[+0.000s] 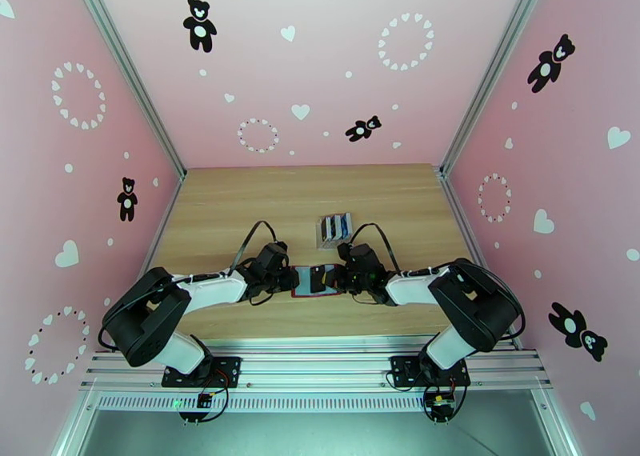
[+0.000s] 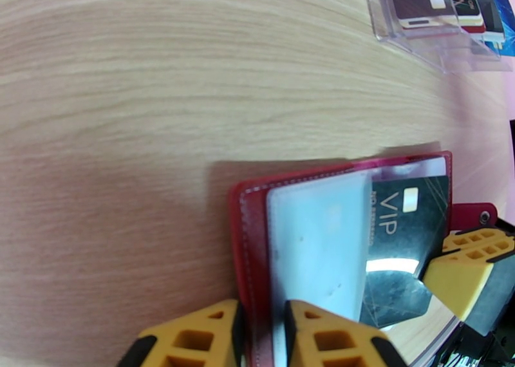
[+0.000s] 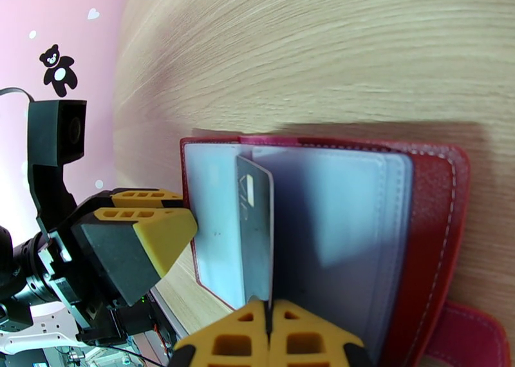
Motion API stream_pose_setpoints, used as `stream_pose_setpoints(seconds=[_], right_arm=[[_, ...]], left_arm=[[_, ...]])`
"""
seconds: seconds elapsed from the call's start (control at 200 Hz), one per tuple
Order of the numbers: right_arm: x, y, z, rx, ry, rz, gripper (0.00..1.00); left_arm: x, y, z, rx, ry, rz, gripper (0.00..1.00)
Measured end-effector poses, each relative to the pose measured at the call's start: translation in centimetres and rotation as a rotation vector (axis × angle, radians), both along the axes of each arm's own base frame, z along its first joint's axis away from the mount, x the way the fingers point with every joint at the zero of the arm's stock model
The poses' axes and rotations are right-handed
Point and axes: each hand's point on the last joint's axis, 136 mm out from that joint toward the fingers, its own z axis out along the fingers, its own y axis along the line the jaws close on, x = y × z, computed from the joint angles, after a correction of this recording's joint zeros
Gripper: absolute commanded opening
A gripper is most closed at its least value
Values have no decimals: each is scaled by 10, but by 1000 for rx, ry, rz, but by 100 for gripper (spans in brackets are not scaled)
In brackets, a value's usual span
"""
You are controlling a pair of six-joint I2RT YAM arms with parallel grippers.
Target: Put the credit cards into the card holder
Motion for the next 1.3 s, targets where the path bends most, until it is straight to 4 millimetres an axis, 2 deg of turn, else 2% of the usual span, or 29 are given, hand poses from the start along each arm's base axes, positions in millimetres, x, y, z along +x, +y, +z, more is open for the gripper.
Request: stream_pose_setpoints(seconds=[0.741, 0.926, 1.036, 1.302], right_arm=[[-1, 8, -1, 1, 6, 20, 0], [-3, 9, -3, -8, 13, 27, 15], [-6, 7, -8, -26, 32, 27, 19], [-5, 9, -5, -27, 31, 38, 27]], left_arm=[[0, 0, -1, -8, 0, 10, 27], [0, 0, 0, -10, -1, 8, 27], [-1, -2, 0, -10, -2, 4, 27], [-1, -2, 0, -10, -3, 4, 27]])
